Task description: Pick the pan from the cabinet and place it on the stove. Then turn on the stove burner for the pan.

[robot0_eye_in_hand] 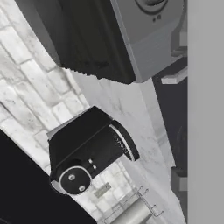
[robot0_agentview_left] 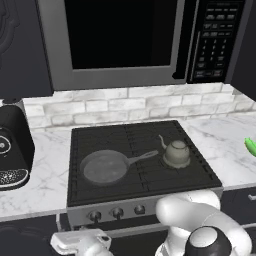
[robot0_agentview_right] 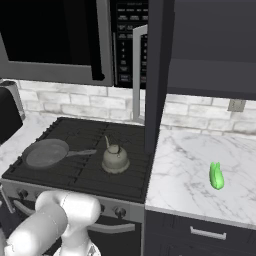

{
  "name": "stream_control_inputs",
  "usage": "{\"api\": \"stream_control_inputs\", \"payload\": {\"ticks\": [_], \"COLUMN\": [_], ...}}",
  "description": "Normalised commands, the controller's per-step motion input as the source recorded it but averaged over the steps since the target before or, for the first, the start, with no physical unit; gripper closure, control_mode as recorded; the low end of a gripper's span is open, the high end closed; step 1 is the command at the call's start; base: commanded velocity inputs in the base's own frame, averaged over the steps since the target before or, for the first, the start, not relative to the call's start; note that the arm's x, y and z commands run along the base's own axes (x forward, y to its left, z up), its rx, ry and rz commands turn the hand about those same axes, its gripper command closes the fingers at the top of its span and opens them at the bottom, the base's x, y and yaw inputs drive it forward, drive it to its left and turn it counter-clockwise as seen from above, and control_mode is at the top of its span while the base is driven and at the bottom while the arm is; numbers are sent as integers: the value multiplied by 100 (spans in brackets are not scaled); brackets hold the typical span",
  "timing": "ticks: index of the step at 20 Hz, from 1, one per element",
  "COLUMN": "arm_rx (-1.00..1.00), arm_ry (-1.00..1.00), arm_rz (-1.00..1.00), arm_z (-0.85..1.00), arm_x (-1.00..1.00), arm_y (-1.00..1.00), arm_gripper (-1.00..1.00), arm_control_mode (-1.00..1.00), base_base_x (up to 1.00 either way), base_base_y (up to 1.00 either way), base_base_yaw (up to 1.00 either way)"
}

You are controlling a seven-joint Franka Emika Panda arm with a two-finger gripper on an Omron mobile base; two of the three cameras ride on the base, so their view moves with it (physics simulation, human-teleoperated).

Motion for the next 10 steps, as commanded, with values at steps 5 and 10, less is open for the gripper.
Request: {"api": "stream_control_inputs", "payload": {"ticks": [5,10], "arm_rx": [-10,-6], "arm_ry": [-28,-13], "arm_rz": [-13,-18], "arm_z": [10,15], "arm_x": [-59,-53], "arm_y": [0,-5], "arm_gripper": [-100,-100], "arm_control_mode": [-100,-100], "base_base_x": [0,0], "base_base_y": [0,0], "base_base_yaw": [0,0]}}
